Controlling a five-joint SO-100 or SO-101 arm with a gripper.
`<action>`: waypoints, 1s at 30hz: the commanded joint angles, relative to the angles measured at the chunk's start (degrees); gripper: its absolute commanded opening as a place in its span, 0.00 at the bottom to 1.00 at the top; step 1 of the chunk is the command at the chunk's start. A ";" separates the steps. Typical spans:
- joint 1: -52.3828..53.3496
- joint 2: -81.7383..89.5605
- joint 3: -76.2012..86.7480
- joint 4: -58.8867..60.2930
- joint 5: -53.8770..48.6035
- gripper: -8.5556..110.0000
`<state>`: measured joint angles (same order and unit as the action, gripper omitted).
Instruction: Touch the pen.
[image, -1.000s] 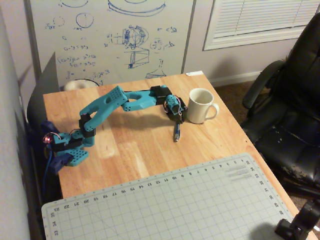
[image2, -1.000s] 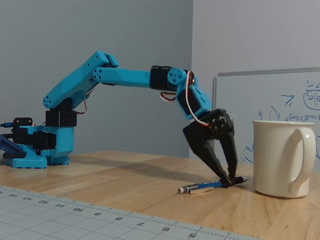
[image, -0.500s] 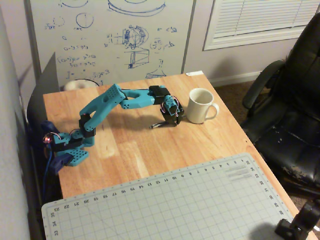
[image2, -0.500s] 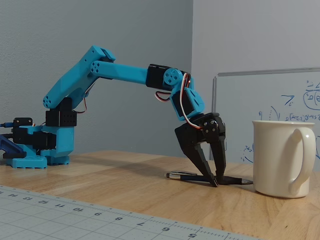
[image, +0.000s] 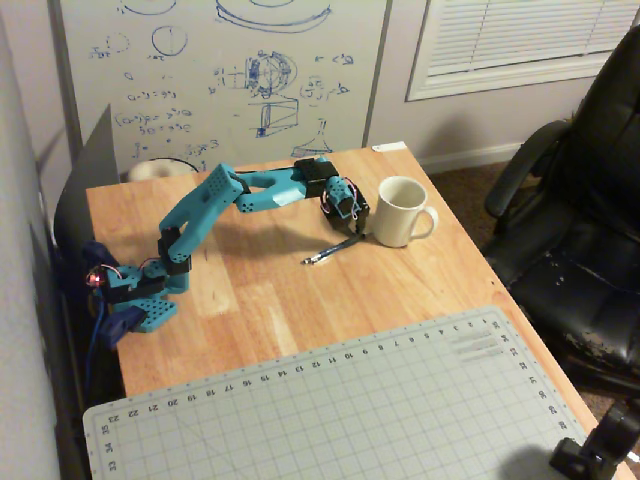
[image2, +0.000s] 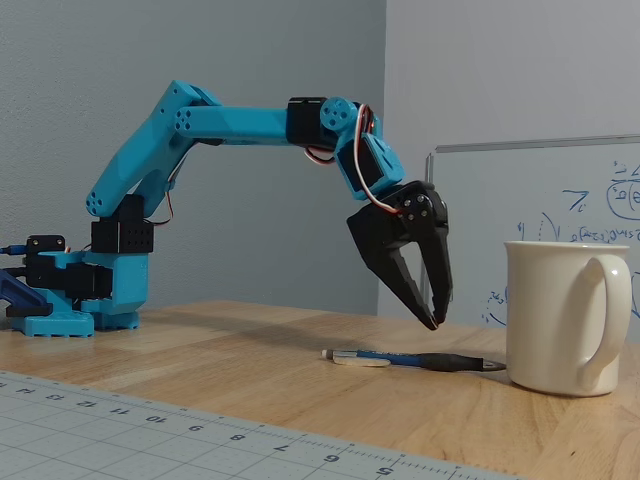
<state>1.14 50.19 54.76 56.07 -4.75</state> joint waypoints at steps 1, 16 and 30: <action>-0.09 7.65 -0.79 0.18 0.79 0.07; -2.20 4.66 -0.88 0.18 0.79 0.07; -2.46 2.90 -0.88 0.18 0.79 0.07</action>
<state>-0.62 50.19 54.76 56.16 -4.75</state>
